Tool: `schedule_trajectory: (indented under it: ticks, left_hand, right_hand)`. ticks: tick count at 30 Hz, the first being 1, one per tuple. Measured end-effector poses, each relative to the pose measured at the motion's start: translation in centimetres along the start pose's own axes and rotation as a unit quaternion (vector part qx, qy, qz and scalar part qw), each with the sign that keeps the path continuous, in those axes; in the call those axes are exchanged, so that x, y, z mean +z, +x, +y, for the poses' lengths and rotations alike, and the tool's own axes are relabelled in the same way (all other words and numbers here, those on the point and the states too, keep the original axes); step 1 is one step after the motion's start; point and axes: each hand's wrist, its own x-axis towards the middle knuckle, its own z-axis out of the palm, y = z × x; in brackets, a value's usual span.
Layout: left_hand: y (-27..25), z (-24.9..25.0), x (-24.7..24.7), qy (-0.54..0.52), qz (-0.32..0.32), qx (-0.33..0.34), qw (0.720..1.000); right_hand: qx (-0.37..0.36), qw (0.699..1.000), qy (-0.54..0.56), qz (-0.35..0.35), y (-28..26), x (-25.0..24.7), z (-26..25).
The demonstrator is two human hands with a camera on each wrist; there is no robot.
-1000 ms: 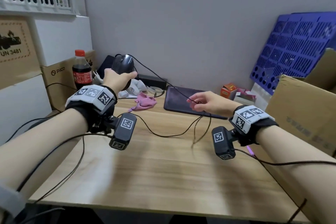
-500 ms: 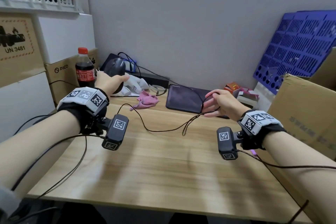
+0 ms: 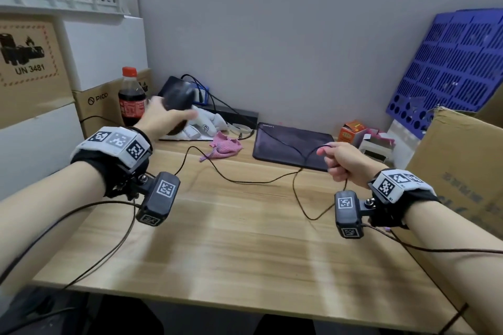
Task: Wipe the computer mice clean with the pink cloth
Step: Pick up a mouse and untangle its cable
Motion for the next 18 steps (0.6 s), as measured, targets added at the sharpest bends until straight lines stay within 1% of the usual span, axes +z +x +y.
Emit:
schedule_trajectory:
  ticks: [1,2,3,5,7,8,10,11,14,16,18]
  left_hand:
    - [-0.8,0.4,0.6,0.029,-0.09,0.019,0.995]
    - [-1.7,0.9,1.4,0.062,-0.168,0.035,0.983]
    - [-2.4,1.3,2.3,0.095,-0.229,0.043,0.968]
    - [-4.1,2.1,4.5,0.158,-0.31,0.056,0.936]
    - [-5.0,2.3,6.4,0.209,-0.351,0.087,0.909]
    - [-5.4,2.4,7.3,0.226,-0.358,0.098,0.901]
    - [-6.0,2.7,8.8,0.243,-0.352,0.104,0.898]
    - [-6.1,2.8,9.5,0.238,-0.342,0.099,0.904]
    - [-6.4,2.7,10.7,0.186,-0.287,0.09,0.935]
    - [-6.5,2.2,10.9,0.108,-0.259,0.082,0.956]
    - [-6.8,1.7,10.7,0.028,-0.245,0.089,0.965]
  right_hand:
    - [-0.013,1.0,0.0,-0.014,0.0,0.4,-0.6]
    - [-0.024,0.999,0.0,-0.022,-0.1,0.8,-1.2]
    - [-0.035,0.999,0.002,-0.029,-0.2,1.4,-1.9]
    - [-0.058,0.997,-0.008,-0.049,-0.8,2.5,-3.3]
    - [-0.09,0.992,-0.041,-0.082,-1.4,3.4,-4.5]
    - [-0.105,0.988,-0.053,-0.094,-1.6,3.9,-4.9]
    - [-0.135,0.982,-0.07,-0.107,-2.0,4.8,-5.7]
    - [-0.15,0.979,-0.083,-0.113,-2.3,5.3,-6.1]
    - [-0.189,0.963,-0.141,-0.133,-3.2,6.4,-6.8]
    - [-0.196,0.958,-0.128,-0.167,-3.7,6.6,-6.9]
    - [-0.178,0.954,-0.086,-0.226,-4.1,6.5,-6.7]
